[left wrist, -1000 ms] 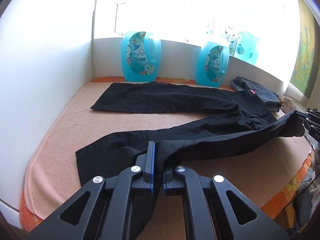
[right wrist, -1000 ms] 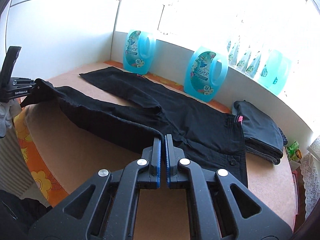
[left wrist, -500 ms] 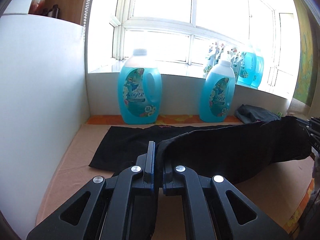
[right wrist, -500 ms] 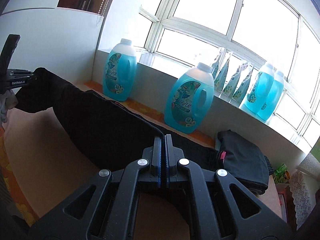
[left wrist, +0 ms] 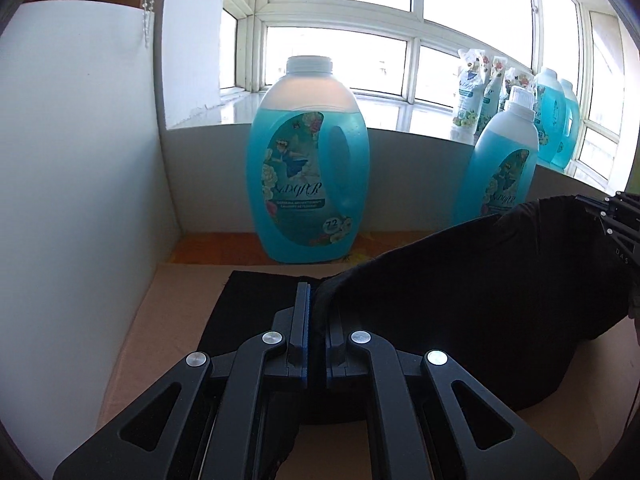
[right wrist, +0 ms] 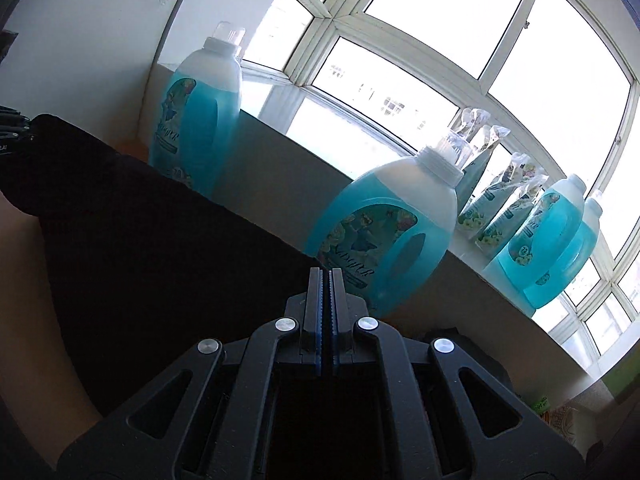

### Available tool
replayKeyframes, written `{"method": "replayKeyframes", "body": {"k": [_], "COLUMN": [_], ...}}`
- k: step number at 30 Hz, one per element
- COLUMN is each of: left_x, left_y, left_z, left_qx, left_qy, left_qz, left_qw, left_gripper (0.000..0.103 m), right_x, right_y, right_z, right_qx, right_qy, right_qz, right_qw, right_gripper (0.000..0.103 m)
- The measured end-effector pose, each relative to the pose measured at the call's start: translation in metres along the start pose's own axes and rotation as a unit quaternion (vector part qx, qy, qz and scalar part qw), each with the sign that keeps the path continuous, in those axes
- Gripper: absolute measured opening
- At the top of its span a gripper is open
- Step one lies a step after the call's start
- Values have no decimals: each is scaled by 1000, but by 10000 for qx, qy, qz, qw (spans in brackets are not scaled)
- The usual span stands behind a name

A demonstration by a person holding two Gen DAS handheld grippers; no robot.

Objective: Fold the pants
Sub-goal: 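Lift the held pants with both tools and fold them over toward the bottles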

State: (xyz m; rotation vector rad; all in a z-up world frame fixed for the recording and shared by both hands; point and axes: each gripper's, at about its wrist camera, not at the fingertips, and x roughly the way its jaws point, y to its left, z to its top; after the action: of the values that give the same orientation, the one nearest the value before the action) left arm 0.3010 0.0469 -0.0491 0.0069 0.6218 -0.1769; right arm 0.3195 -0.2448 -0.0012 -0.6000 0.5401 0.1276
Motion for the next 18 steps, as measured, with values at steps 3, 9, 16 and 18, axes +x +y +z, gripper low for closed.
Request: {"method": "replayKeyframes", "body": {"k": [3, 9, 16, 18], "left_x": [26, 73, 111, 110], "left_y": [-1, 5, 18, 24], "left_z": [4, 9, 10, 12], "left_qx": [217, 387, 230, 134], "left_qy": [284, 776, 1018, 975], "left_qz": [78, 60, 36, 54], "left_qw": [9993, 9962, 9945, 9951], "left_gripper": [4, 4, 24, 35], "right_x": [45, 115, 166, 176], "right_y": [14, 30, 44, 44], "right_z": [-2, -12, -31, -33], "right_qx": [-295, -353, -523, -528], "right_qy": [267, 689, 1078, 1157], "right_qz": [-103, -31, -80, -106], "right_qw": [9992, 9970, 9928, 9918], "right_gripper": [3, 3, 3, 3]}}
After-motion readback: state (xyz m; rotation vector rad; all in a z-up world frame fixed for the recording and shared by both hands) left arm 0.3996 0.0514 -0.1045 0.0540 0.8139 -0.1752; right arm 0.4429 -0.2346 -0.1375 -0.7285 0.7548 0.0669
